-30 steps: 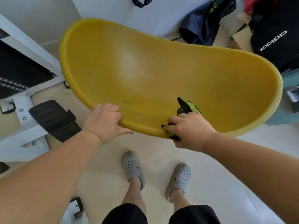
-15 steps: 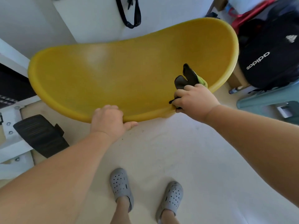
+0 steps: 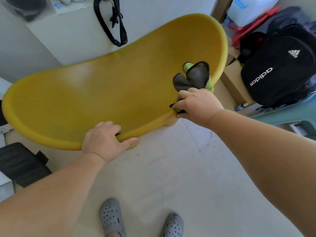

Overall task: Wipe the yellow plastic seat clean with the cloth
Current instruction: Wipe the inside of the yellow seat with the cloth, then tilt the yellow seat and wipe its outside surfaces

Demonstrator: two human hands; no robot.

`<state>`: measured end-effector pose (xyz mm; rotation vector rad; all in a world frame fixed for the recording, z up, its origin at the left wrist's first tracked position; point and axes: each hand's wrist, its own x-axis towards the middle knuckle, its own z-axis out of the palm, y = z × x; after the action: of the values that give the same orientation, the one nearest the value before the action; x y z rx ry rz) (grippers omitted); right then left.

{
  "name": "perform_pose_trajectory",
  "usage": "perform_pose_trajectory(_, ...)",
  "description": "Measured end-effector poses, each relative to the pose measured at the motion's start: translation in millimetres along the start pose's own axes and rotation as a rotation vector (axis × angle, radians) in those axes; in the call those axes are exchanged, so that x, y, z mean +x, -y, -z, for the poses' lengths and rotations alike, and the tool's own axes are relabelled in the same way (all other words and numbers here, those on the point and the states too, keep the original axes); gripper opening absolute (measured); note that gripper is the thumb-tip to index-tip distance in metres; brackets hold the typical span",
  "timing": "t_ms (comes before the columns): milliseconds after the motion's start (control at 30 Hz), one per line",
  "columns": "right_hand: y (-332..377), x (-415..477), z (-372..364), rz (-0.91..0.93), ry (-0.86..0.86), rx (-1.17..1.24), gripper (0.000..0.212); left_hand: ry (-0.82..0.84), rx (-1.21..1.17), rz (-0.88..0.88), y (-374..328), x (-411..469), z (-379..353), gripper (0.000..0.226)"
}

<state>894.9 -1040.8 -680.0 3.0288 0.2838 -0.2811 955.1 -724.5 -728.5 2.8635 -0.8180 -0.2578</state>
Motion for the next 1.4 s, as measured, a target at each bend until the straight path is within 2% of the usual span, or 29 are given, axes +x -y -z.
perform_pose_trajectory(100,-8,4,1,-0.011,0.015,0.137,0.037,0.03,0.035,0.01,-2,-1,0,0.066)
perform_pose_trajectory(233,-4,-8,-21,-0.092,-0.086,0.219,0.039,0.088,0.066,0.018,-6,-1,6,0.066)
perform_pose_trajectory(333,8,-20,-34,-0.216,-0.207,0.273,0.04,0.222,0.054,0.023,-13,5,15,0.075)
perform_pose_trajectory(400,19,-24,-33,-0.276,-0.227,0.321,0.039,0.347,0.004,-0.007,-25,15,25,0.082)
perform_pose_trajectory(467,26,-29,-26,-0.325,-0.253,0.408,0.041,0.394,-0.041,-0.034,-49,31,37,0.08)
perform_pose_trajectory(600,17,-41,-8,-0.458,-0.387,0.607,0.053,0.237,-0.215,-0.035,-105,69,54,0.066)
perform_pose_trajectory(833,-60,-76,-21,-0.714,-0.543,0.991,0.025,0.145,-0.283,-0.1,-188,112,36,0.065)
perform_pose_trajectory(1033,-136,-107,-64,-0.923,-0.655,1.391,0.021,0.076,-0.242,-0.06,-266,145,28,0.062)
perform_pose_trajectory(1167,-183,-118,-94,-0.952,-0.708,1.524,0.019,0.095,-0.127,-0.027,-304,174,24,0.065)
perform_pose_trajectory(1267,-206,-116,-119,-0.897,-0.712,1.584,0.018,0.083,-0.092,-0.018,-323,202,16,0.07)
perform_pose_trajectory(1400,-224,-98,-172,-0.842,-0.716,1.591,0.018,0.089,-0.084,-0.03,-332,248,-6,0.061)
